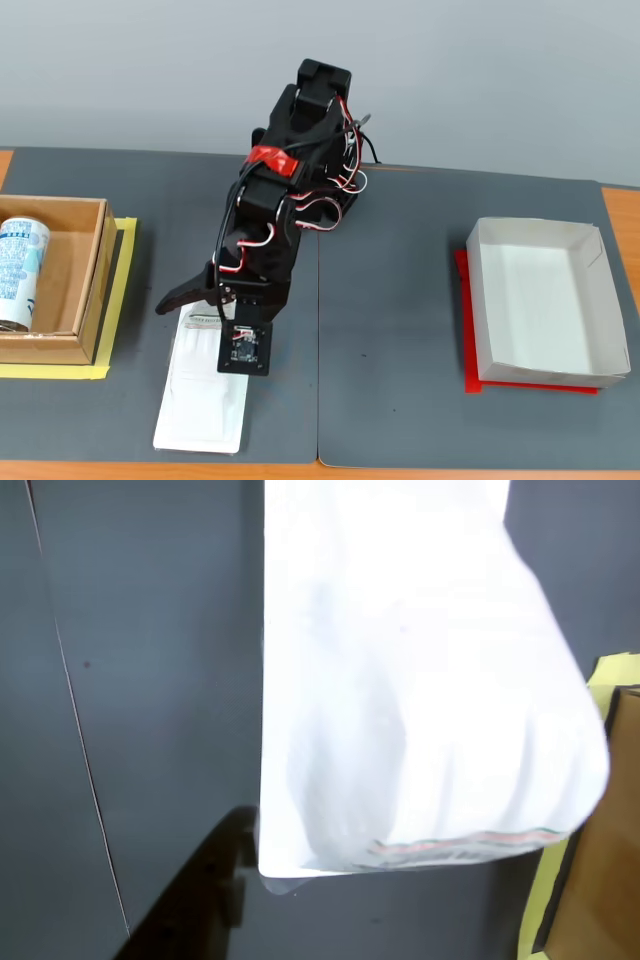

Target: Pick the sandwich and put it in the gray box

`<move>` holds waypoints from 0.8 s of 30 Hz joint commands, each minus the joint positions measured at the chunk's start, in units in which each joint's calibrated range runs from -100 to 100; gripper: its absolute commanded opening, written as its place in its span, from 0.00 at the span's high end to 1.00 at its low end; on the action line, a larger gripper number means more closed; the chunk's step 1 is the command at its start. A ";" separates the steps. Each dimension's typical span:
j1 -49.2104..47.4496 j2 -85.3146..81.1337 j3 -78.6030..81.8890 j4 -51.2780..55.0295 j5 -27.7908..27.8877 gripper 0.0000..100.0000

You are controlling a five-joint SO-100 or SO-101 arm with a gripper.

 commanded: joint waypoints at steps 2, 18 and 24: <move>-0.35 0.47 -2.86 -0.37 0.16 0.47; -1.17 9.62 -7.02 -0.46 0.16 0.47; -1.24 12.00 -8.29 -0.98 -0.10 0.48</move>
